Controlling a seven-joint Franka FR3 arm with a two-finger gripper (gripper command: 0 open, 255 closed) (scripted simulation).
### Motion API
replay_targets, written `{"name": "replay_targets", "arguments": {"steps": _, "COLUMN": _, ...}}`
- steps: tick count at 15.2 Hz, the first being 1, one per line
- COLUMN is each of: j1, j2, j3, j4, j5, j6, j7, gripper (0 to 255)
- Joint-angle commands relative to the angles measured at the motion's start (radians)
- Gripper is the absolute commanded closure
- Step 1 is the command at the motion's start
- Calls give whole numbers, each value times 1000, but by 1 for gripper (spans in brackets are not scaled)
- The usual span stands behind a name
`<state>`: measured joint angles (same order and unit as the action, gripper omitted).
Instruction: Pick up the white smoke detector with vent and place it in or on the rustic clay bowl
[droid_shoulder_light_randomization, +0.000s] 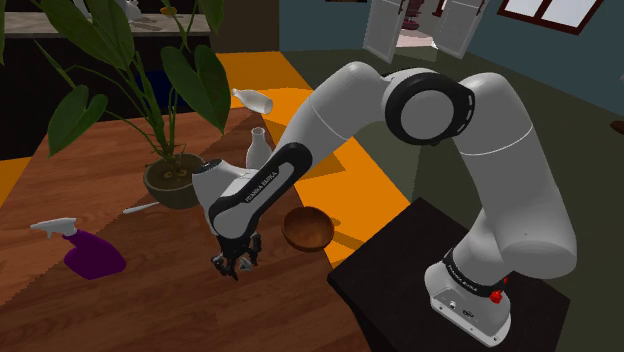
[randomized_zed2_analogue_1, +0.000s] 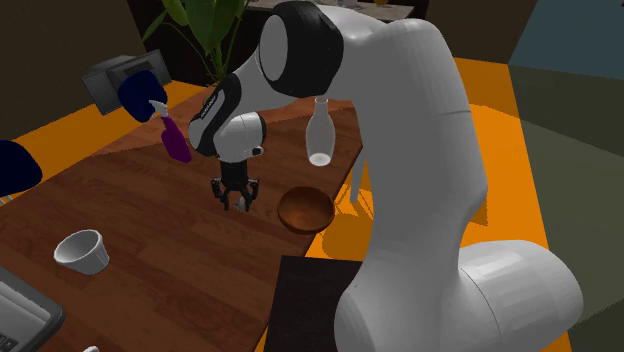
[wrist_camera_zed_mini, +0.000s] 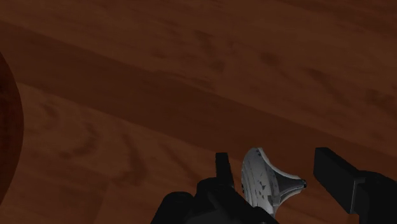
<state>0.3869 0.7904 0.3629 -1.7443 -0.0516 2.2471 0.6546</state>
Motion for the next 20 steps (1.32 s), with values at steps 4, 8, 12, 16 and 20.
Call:
{"name": "replay_targets", "arguments": {"steps": 4, "j1": 0, "j2": 0, "j3": 0, "j4": 0, "j5": 0, "j6": 0, "j7": 0, "gripper": 255}}
{"name": "replay_targets", "arguments": {"steps": 8, "j1": 0, "j2": 0, "j3": 0, "j4": 0, "j5": 0, "j6": 0, "j7": 0, "gripper": 255}}
{"name": "replay_targets", "arguments": {"steps": 12, "j1": -7, "j2": -32, "j3": 8, "j4": -10, "j5": 7, "j6": -22, "j7": 1, "gripper": 255}}
{"name": "replay_targets", "arguments": {"steps": 16, "j1": -15, "j2": -74, "j3": 18, "j4": -19, "j5": 17, "j6": -53, "j7": 2, "gripper": 255}}
{"name": "replay_targets", "arguments": {"steps": 20, "j1": -23, "j2": -114, "j3": 28, "j4": -25, "j5": 27, "j6": -87, "j7": 3, "gripper": 255}}
